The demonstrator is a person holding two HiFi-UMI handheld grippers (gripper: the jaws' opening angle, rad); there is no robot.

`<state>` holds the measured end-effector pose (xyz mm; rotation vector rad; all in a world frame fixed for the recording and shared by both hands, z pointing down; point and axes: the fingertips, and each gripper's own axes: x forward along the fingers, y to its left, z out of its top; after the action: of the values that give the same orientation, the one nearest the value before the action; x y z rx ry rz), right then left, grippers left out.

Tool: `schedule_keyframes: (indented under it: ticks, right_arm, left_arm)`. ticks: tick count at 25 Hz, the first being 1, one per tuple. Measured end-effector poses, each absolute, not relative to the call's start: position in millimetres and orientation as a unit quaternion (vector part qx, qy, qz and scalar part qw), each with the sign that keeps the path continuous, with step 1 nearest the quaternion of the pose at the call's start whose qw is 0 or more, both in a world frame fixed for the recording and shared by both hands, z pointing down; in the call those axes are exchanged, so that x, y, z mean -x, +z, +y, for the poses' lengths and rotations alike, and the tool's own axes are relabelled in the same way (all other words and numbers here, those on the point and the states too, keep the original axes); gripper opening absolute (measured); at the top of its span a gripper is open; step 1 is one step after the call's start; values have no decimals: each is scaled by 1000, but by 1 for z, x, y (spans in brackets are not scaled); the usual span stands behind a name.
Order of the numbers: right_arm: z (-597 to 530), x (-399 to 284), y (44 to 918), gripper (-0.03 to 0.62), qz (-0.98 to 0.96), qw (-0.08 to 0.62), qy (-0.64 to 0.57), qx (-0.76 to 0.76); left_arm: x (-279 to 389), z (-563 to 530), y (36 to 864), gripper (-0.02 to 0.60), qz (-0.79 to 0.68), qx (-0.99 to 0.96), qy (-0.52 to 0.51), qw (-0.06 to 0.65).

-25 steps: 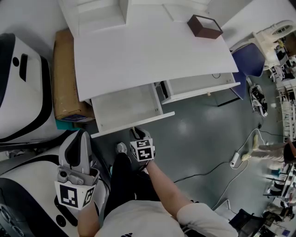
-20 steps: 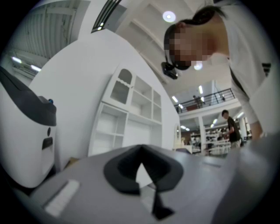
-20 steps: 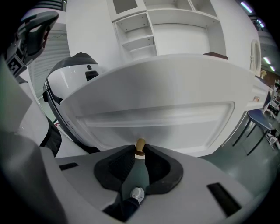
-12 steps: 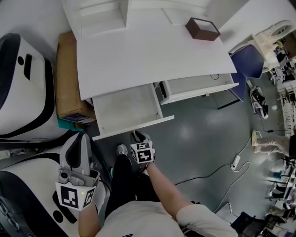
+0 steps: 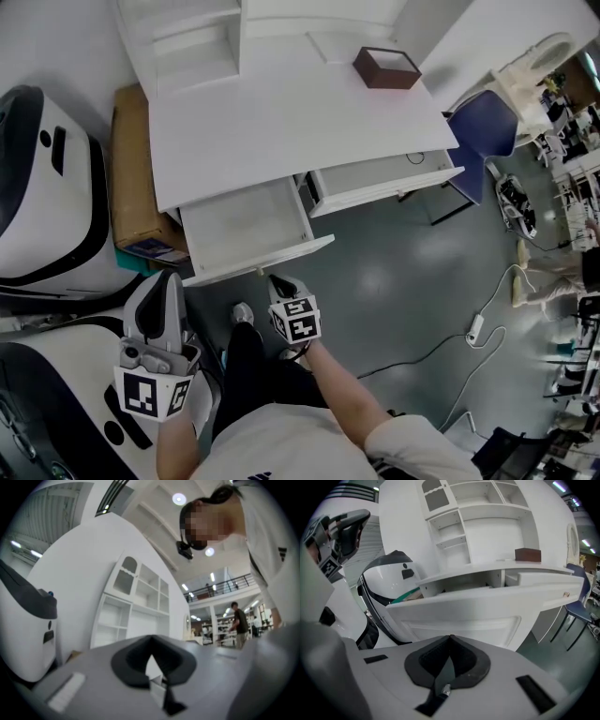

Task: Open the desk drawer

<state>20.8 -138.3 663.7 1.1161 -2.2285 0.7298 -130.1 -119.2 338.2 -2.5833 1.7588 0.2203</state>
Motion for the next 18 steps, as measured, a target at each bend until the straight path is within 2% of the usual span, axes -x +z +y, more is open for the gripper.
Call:
schedule_keyframes:
  ticks: [9,18]
  right_arm:
    - [-147,-67,575,2,-830,187,234,-470]
    - [-149,-84,486,2,-847,133,162,-488]
  left_arm:
    - [102,-115,323,5,535,842,72,6]
    - [84,-110,307,5,522,849,73,15]
